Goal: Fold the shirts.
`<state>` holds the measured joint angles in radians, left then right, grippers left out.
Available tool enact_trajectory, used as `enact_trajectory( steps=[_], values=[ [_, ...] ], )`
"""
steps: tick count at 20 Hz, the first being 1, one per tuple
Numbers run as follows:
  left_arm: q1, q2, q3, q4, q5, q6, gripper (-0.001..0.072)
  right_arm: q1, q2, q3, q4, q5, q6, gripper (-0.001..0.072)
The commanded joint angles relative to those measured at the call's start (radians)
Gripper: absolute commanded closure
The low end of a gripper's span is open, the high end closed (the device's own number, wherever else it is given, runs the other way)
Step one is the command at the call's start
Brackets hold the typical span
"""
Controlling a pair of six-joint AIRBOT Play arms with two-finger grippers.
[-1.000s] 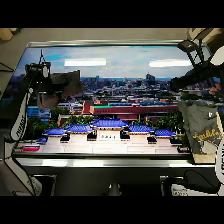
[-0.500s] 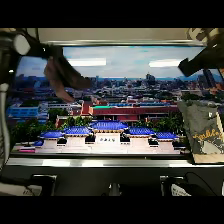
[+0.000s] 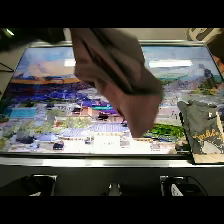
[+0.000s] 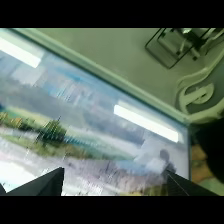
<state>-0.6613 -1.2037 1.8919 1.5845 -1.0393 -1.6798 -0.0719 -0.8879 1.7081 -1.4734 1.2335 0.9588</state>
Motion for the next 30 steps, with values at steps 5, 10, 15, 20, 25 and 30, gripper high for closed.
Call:
enact_trajectory(
  steps=[5,10,15,20,25,30],
  values=[
    [-0.019,-0.115,-0.604,-0.004,0.005,-0.050,0.0684,0.001,-0.211,-0.251,0.047,0.330,0.024,0.0035],
    [0.021,-0.214,-0.578,-0.013,-0.035,-0.048,0.0451,0.001,-0.340,-0.456,0.249,0.275,-0.014,0.0032],
    [0.166,-0.212,-0.391,-0.014,-0.156,-0.022,0.0160,0.001,-0.362,-0.463,0.241,0.243,-0.015,0.0033],
    [0.263,-0.184,-0.426,-0.071,-0.393,0.019,0.0160,0.001,-0.362,-0.464,0.239,0.244,-0.044,0.0033],
    [0.232,-0.065,-0.747,-0.313,-0.272,0.024,0.0160,0.001,-0.362,-0.464,0.239,0.237,-0.048,0.0033],
    [0.146,-0.013,-0.950,-0.396,-0.162,0.024,0.0160,0.001,-0.362,-0.466,0.239,0.214,-0.047,0.0033]
  ],
)
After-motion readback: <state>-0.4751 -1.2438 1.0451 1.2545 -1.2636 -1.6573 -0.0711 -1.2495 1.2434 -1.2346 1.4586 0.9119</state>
